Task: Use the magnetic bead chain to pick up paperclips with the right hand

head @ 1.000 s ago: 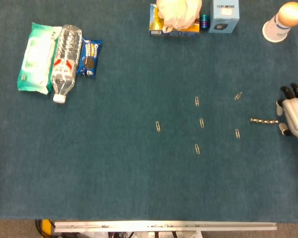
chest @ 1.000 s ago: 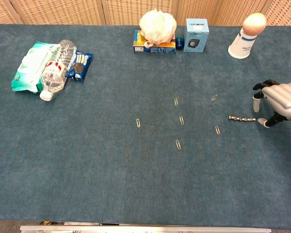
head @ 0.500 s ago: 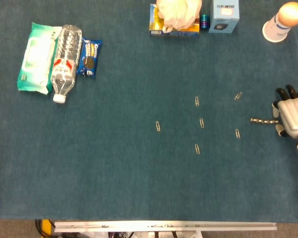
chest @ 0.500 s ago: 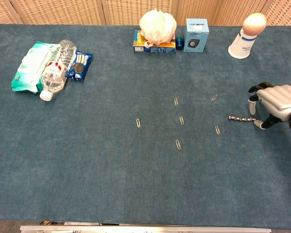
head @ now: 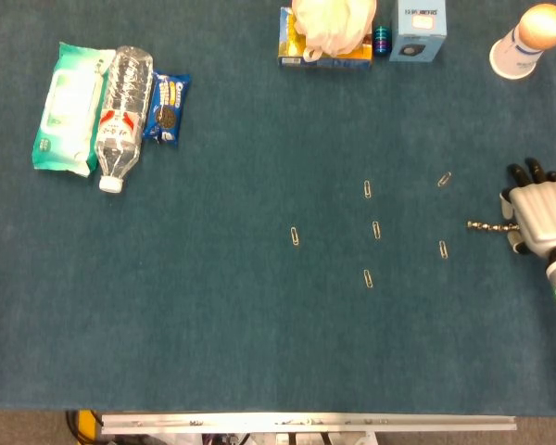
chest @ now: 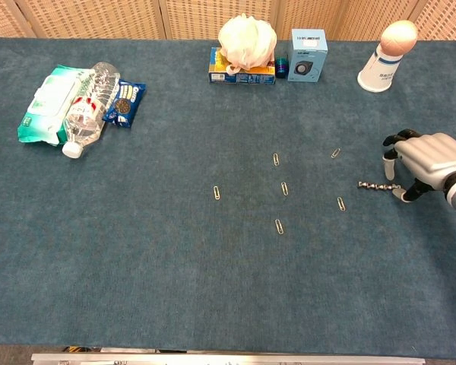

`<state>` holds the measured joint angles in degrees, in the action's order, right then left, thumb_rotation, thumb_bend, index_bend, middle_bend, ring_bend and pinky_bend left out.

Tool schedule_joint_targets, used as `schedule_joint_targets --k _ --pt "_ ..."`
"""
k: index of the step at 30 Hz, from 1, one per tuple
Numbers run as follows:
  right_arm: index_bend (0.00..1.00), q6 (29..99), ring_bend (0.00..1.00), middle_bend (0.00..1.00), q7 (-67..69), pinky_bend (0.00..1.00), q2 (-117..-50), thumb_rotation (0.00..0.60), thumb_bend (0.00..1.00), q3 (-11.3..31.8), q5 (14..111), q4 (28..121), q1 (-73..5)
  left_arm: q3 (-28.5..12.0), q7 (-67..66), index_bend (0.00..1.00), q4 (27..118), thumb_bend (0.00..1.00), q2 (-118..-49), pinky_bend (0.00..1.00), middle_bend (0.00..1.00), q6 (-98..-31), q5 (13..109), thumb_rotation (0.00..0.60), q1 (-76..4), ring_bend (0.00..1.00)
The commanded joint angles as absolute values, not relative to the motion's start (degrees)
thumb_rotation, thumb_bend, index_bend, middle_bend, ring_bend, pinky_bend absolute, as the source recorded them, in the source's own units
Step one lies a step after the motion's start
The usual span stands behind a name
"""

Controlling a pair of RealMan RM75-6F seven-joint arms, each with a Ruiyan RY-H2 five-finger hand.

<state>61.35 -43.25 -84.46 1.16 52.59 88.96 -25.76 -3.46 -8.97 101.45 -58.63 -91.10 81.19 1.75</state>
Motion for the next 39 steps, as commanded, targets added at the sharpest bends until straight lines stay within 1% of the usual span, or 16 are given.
schedule_joint_targets --k 1,32,37,39 --pt "0.52 61.39 0.06 0.15 -43.39 0.23 -84.55 0.6 0.27 1.04 52.44 88.96 -25.92 -3.49 -8.88 0.61 101.46 0.0 -58.59 0.68 0.45 -91.21 81.21 0.6 1.8 0.45" --pt "0.54 61.4 0.06 0.15 -44.03 0.23 -85.61 0.6 0.29 -0.07 50.31 87.88 -27.44 -3.58 -8.37 0.61 101.54 0.0 -58.3 0.68 0.45 -91.39 81.19 0.6 1.99 0.45" --pt "0.56 61.41 0.06 0.15 -43.76 0.23 -85.65 0.6 0.29 -0.15 50.3 87.81 -27.57 -3.63 -8.43 0.61 101.5 0.0 -58.34 0.68 0.45 -91.32 81.11 0.6 1.95 0.45" --pt "0.57 61.41 0.06 0.15 -43.47 0.23 -85.7 0.6 0.3 -0.18 50.47 87.7 -27.57 -3.63 -8.47 0.61 101.56 0.0 -58.31 0.68 0.45 -91.36 81.15 0.6 1.96 0.45"
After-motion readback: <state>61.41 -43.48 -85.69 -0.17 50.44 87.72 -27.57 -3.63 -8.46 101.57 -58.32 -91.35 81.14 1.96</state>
